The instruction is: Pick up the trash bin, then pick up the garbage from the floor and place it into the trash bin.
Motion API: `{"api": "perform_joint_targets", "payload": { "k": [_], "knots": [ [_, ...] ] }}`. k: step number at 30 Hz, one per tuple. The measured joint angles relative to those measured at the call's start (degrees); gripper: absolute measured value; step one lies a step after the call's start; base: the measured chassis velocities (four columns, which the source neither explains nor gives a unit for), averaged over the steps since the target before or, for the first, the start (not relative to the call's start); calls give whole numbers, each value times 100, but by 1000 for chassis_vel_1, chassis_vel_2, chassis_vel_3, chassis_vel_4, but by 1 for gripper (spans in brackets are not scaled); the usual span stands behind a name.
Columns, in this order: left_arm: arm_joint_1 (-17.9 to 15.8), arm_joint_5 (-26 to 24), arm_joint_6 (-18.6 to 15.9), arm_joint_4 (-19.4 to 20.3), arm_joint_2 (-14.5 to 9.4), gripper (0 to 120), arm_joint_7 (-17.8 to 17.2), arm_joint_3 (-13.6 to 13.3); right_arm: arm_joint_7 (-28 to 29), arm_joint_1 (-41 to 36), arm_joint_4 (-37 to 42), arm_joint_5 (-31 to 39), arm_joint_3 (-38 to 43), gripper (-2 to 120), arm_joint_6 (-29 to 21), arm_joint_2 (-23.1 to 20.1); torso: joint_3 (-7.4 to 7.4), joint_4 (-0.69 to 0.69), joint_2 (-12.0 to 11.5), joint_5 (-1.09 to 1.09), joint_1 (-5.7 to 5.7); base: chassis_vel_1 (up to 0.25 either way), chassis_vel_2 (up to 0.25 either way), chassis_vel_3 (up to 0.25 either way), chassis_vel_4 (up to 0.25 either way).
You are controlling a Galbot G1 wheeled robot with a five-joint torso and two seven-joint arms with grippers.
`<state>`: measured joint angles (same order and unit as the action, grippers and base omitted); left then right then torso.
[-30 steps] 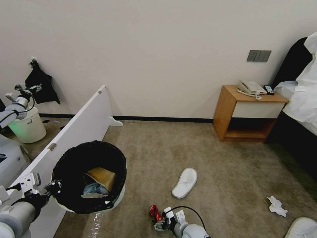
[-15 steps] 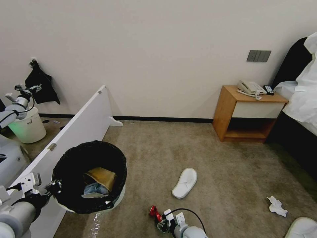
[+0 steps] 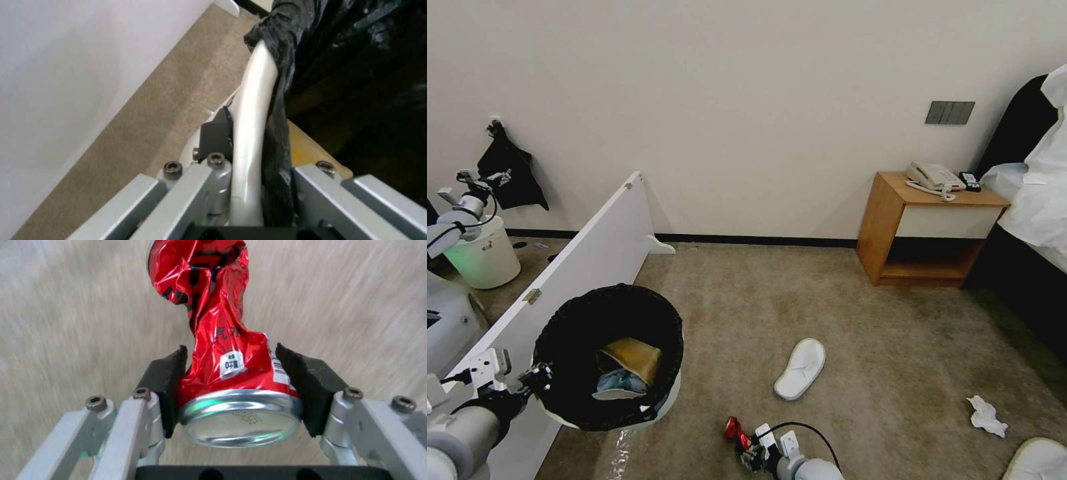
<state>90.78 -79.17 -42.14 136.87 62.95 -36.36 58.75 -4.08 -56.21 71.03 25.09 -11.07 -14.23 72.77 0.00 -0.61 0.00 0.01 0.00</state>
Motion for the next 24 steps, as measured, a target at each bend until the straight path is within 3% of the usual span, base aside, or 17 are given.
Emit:
{"api": "perform_joint_targets", "payload": {
  "k": [7, 12, 18, 24],
  "knots": [
    [46, -39, 0, -13, -71, 1, 85, -136, -18, -208, 1358, 330, 783, 49, 451, -429, 0, -2, 0, -1, 0, 0, 0, 0, 0],
    [30, 11, 0, -21, -144, 1, 98, -382, -102, -294, 2591, 481, 1331, 49, 593, -790, 0, 0, 0, -1, 0, 0, 0, 0, 0],
    [-7, 151, 0, -32, -154, 1, 93, -630, -283, -116, 3427, 777, 1392, 49, 762, -1144, 0, -1, 0, -1, 0, 0, 0, 0, 0],
    [-37, 228, 0, -35, -155, 1, 56, -771, -699, 220, 3786, 1053, 1163, 49, 1088, -1244, 0, 0, 0, -1, 0, 0, 0, 0, 0]
  ]
}}
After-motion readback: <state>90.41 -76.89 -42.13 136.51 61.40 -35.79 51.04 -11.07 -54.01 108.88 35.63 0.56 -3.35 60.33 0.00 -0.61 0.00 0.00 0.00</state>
